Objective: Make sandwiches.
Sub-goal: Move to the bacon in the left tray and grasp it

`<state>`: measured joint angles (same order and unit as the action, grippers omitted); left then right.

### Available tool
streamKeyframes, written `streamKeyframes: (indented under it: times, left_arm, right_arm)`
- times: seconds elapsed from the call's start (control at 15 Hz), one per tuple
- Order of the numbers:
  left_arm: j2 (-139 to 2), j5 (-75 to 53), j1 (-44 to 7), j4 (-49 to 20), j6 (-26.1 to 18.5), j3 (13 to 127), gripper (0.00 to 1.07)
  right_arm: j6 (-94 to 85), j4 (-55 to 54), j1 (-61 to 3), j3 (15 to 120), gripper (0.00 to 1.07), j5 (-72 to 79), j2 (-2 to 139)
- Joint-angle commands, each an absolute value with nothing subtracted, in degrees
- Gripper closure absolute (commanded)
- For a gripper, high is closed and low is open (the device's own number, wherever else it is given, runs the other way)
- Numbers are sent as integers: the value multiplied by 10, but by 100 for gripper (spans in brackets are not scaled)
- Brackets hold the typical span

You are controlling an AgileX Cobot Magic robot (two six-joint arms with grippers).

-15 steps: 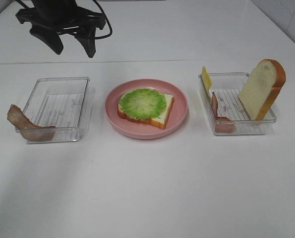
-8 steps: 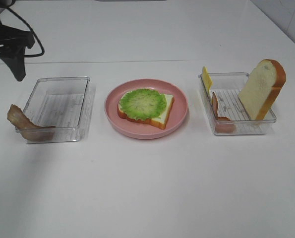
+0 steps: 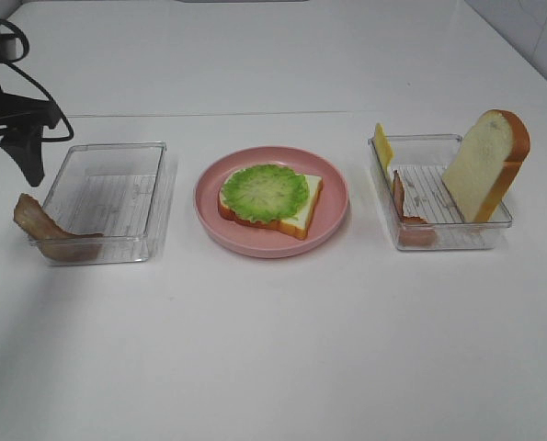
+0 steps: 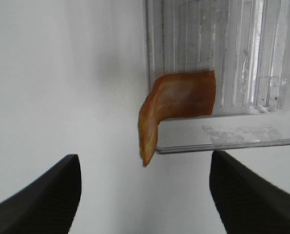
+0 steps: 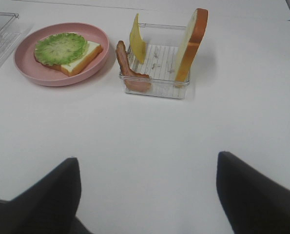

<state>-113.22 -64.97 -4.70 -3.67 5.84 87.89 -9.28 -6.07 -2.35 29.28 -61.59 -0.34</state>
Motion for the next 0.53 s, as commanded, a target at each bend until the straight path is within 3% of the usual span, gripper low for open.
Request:
streamKeyframes:
  times: [0.07, 0.53]
  left_arm:
    - [-1155, -626, -48, -65, 45, 875, 39]
    - [-1205, -587, -48, -81, 26, 875, 42]
  right_arm:
    - [-89, -60, -21, 290, 34, -610, -10]
    - [-89, -60, -21, 290, 34, -610, -10]
